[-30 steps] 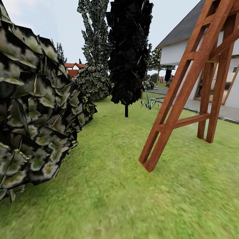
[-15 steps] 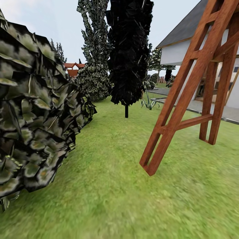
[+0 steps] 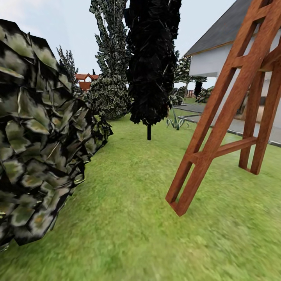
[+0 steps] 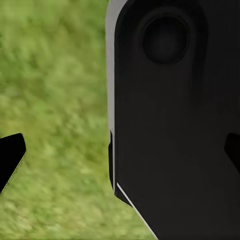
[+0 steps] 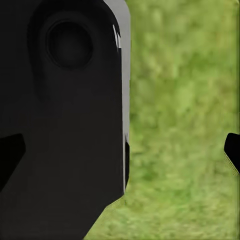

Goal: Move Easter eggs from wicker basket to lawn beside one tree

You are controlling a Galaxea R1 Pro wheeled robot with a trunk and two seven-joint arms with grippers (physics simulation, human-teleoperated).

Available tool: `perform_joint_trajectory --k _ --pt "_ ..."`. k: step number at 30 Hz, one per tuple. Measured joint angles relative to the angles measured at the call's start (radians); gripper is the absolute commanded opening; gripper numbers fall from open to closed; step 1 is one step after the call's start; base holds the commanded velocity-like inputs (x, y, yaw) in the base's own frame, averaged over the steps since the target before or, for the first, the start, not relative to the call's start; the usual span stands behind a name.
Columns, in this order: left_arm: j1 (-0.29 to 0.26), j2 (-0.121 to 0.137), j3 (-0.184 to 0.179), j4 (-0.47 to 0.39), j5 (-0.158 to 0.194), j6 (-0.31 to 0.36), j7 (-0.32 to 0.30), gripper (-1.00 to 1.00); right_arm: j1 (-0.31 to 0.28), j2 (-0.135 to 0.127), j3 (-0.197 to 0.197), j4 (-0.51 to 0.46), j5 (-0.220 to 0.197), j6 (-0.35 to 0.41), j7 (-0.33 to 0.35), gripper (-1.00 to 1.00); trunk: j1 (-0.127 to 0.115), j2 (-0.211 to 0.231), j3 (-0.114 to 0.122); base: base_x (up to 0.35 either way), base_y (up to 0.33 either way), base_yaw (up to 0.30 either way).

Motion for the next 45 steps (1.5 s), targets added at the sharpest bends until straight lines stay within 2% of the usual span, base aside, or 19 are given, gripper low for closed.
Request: perform_joint_trajectory --k 9,38,45 --pt "0.0 0.0 0.0 0.0 0.0 0.0 0.001 1.0 0.0 -0.001 -0.001 0.0 0.0 0.0 0.0 1.0 0.0 0.0 0.0 0.344 0.0 0.156" --pt "0.0 0.0 0.0 0.0 0.0 0.0 0.001 1.0 0.0 -0.001 0.0 0.002 0.0 0.0 0.003 1.0 0.0 0.0 0.0 0.344 0.0 0.003" --pt "0.0 0.0 0.0 0.0 0.0 0.0 0.001 1.0 0.0 0.0 -0.001 0.001 0.0 -0.001 -0.002 1.0 0.0 0.0 0.0 0.344 0.0 0.14"
